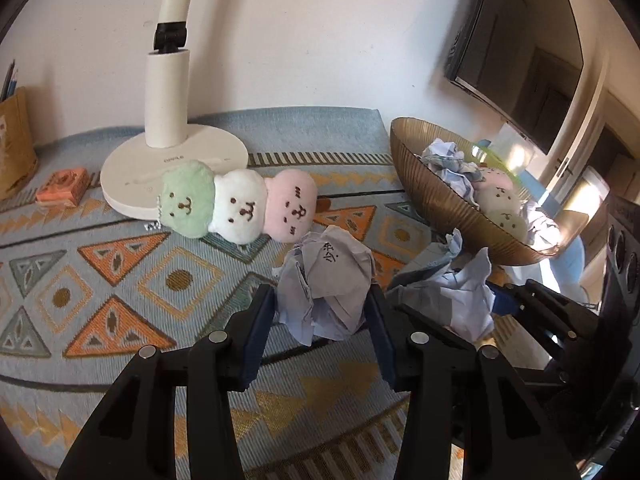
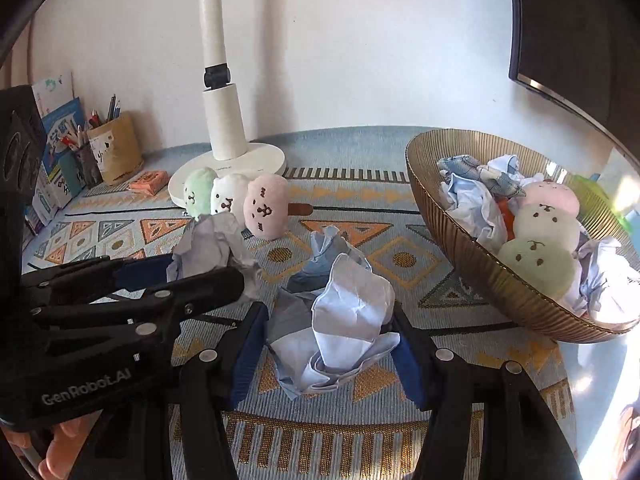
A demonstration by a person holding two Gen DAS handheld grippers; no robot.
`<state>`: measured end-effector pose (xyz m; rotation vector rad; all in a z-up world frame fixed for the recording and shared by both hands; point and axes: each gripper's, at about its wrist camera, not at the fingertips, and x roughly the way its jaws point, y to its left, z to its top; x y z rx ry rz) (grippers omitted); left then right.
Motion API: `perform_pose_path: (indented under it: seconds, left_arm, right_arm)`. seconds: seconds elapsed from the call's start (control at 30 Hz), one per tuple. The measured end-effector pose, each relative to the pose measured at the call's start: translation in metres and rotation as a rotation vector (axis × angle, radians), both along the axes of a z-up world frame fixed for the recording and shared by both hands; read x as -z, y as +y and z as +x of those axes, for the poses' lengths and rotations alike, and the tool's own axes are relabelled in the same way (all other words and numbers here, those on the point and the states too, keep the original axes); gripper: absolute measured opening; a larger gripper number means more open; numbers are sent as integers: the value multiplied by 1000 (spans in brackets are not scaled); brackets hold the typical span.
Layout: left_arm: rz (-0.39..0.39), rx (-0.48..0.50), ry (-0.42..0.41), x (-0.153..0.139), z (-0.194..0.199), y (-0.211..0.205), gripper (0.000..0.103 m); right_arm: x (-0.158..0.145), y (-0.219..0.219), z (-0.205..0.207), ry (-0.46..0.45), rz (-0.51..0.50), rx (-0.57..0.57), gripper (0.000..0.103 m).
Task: Organize objects
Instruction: 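Carry both paper balls over the gold bowl and open both tools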
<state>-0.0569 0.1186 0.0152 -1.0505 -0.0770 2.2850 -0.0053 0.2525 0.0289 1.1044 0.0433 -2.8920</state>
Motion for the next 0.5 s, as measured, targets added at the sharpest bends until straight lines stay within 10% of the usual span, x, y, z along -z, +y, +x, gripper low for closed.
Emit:
perform_pose_path:
  seconds: [0.5]
  left_arm:
    - [92,-106,14,-11,114,-82,43]
  right_arm:
    - [-6,-10,124,36,-120,29,58]
